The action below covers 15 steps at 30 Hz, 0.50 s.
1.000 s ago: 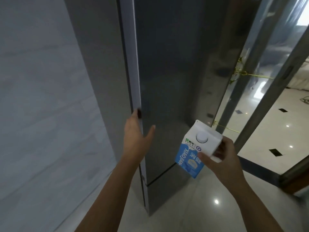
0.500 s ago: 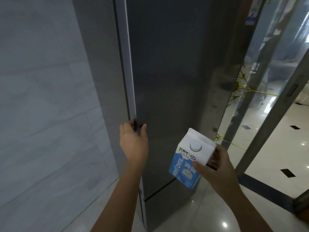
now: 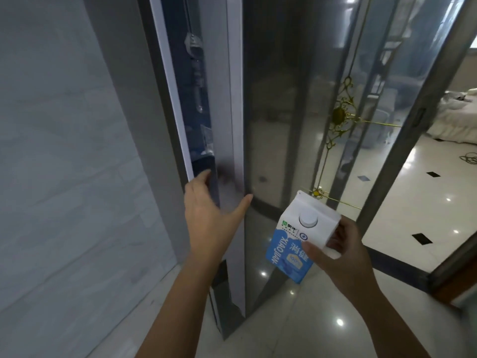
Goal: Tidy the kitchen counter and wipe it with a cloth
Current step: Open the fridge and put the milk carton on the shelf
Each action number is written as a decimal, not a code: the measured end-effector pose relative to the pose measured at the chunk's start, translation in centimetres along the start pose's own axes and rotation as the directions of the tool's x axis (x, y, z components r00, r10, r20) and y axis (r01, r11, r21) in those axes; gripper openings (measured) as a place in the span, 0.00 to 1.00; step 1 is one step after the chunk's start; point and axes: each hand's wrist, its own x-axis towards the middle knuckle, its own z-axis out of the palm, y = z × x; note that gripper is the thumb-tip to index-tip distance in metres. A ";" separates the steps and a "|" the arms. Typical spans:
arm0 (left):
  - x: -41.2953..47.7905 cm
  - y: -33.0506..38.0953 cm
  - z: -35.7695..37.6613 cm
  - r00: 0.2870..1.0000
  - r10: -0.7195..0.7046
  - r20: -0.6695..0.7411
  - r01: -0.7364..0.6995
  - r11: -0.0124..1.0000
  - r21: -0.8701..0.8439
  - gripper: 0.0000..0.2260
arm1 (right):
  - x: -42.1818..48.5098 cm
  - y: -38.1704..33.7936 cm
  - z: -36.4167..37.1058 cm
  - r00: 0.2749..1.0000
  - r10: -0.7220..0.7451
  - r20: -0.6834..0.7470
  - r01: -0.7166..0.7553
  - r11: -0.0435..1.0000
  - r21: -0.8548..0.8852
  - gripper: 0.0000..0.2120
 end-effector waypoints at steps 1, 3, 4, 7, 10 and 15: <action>-0.1 0.8 -0.1 0.999 -0.003 0.039 0.005 0.999 -0.054 0.38 | -0.7 0.2 -0.9 1.000 0.011 -0.025 -0.011 1.000 0.003 0.34; -0.9 2.8 0.2 0.994 0.029 0.104 -0.016 0.992 -0.124 0.40 | -2.0 0.5 -2.6 0.997 0.017 -0.080 -0.018 1.000 -0.003 0.26; -1.5 3.7 0.5 0.992 0.062 0.107 -0.048 0.991 -0.128 0.38 | -2.5 0.7 -3.5 0.993 0.024 -0.115 -0.026 1.000 -0.010 0.25; -4.2 6.2 1.9 0.984 0.158 0.084 -0.144 0.977 -0.157 0.32 | -4.1 1.1 -6.1 0.980 0.058 -0.189 -0.062 0.998 -0.017 0.26; -6.7 7.9 3.7 0.956 0.241 0.164 -0.210 0.960 -0.186 0.28 | -5.5 1.2 -8.6 0.969 0.072 -0.235 -0.081 0.996 -0.028 0.29; -7.3 10.2 6.6 0.856 0.508 0.092 -0.506 0.861 -0.053 0.23 | -8.0 1.2 -13.3 0.939 0.028 -0.342 -0.071 0.991 -0.113 0.29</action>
